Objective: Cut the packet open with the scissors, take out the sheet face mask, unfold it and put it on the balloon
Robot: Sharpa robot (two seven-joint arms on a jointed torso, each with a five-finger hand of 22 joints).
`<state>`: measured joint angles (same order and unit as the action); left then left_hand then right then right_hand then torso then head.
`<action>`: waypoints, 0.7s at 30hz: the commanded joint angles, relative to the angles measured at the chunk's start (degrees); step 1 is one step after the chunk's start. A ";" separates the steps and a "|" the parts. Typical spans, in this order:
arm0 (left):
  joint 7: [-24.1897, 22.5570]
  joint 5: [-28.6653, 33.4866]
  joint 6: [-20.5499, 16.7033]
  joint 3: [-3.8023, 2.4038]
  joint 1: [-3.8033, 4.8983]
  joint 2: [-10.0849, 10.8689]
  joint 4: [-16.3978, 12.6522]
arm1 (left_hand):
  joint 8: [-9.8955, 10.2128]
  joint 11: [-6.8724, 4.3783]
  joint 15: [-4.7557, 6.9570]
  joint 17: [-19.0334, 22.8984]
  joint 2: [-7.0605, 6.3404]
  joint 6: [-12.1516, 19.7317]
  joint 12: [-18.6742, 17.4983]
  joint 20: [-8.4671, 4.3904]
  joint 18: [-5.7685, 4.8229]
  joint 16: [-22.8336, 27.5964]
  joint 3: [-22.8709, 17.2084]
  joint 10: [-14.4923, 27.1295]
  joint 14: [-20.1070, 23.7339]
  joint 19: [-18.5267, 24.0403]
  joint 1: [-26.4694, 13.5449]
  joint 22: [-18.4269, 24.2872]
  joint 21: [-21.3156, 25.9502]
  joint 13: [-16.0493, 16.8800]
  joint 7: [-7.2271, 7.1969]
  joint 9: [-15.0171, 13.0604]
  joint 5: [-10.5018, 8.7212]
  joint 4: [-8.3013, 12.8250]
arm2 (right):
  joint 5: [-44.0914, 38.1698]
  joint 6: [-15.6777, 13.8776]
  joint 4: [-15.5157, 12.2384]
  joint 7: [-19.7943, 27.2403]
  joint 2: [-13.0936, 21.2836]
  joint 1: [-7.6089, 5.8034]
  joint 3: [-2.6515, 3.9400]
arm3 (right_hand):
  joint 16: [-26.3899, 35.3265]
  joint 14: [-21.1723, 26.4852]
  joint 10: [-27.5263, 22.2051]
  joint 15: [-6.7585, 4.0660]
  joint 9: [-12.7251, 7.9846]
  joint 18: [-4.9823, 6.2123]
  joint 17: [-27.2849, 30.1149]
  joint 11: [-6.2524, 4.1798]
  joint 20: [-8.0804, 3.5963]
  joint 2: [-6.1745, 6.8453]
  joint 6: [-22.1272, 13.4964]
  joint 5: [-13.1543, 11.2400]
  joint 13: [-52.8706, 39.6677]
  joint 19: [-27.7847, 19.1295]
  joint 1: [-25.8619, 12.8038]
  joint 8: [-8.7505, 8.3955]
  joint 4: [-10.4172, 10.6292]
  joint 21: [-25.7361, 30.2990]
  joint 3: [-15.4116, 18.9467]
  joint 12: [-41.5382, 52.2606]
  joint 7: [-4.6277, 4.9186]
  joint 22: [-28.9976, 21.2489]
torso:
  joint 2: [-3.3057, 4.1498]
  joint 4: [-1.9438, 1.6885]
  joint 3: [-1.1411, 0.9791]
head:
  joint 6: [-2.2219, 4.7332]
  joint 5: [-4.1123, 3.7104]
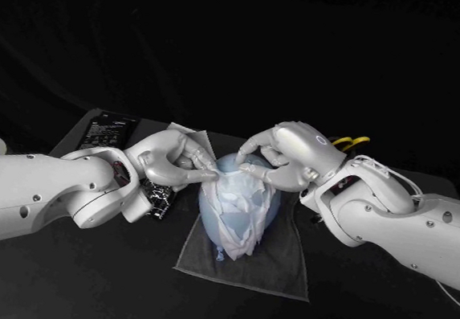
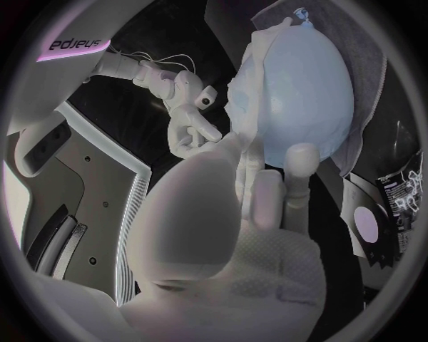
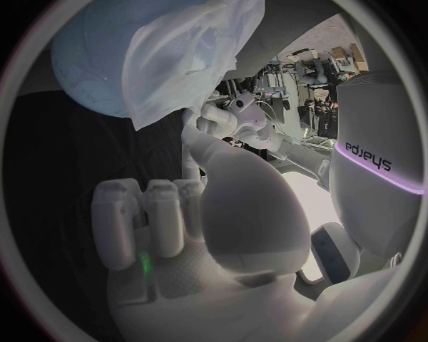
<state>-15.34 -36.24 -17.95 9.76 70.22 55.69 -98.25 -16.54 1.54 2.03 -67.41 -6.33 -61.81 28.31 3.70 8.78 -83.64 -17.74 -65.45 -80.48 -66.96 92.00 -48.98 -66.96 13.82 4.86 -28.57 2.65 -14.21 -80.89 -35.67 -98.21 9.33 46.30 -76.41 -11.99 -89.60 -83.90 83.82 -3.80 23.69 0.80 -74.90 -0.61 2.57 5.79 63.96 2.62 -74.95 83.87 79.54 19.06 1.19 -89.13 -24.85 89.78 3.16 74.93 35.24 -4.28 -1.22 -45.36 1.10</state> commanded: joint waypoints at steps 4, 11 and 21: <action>-0.38 3.66 -0.58 -0.09 -0.04 0.02 0.06 | -0.53 0.61 -0.68 -0.11 -3.68 -0.03 -1.11 0.08 -0.64 0.02 -9.87 -0.54 -0.06 0.45 -0.98 -0.69 -1.29 0.21 1.53 -0.23 0.20 3.47 | 3.10 0.66 0.62 -1.43 0.25 0.00 0.04 | -0.40 -6.10 6.18 0.51 -0.40 -0.05 -15.10 1.05 -0.09 0.98 -3.90 0.13 -15.05 4.71 -3.87 -1.21 1.51 2.51 0.66 0.22 1.73 14.05 | -0.05 -0.01 0.02 | -0.12 -0.10; 0.25 4.03 0.33 -0.09 -0.04 0.16 0.02 | -0.65 0.64 -0.55 -0.30 -6.24 -0.23 -0.60 0.17 -0.65 0.09 -18.38 -0.16 -0.14 0.83 -5.00 -1.42 -2.31 1.48 1.58 -0.13 0.20 8.90 | 7.90 4.70 0.90 -2.78 1.37 -0.03 0.04 | -0.40 -6.10 6.18 3.06 -1.92 0.26 -15.10 3.80 1.88 3.25 -8.86 0.14 -15.05 3.99 -9.93 -5.00 5.82 4.14 4.88 0.22 4.65 13.56 | -0.05 -0.01 -0.01 | -0.12 -0.06; 0.55 5.26 0.55 -0.10 -0.04 0.13 0.02 | -0.10 0.89 -0.71 -1.23 -6.48 0.78 0.53 0.27 -0.66 -0.19 -22.33 0.40 -0.61 1.04 -8.12 -1.90 -3.06 2.92 1.83 0.19 0.18 13.14 | 9.78 9.16 0.58 -4.19 3.38 -0.13 0.06 | -0.40 -6.10 6.18 3.56 -2.34 0.38 -15.10 4.33 2.62 3.91 -10.42 0.14 -15.05 3.79 -10.72 -6.50 7.32 4.57 7.16 0.22 5.22 13.43 | 0.00 0.05 0.00 | -0.33 -0.04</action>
<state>-14.75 -32.28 -18.12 9.72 70.22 55.89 -98.15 -16.84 2.40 1.49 -68.63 -12.91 -61.32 28.63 3.89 8.34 -83.64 -39.81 -65.43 -80.76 -66.32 84.18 -50.82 -69.83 16.67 6.79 -28.61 2.62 -1.41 -72.82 -29.91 -97.49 6.32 49.52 -76.49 -11.98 -89.76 -83.92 84.03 -0.70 21.40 0.80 -74.95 3.50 4.74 9.49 53.83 2.64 -74.93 83.99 69.05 12.72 8.51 -84.75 -17.89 89.81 8.37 74.94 35.23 -4.24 -1.22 -45.62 1.02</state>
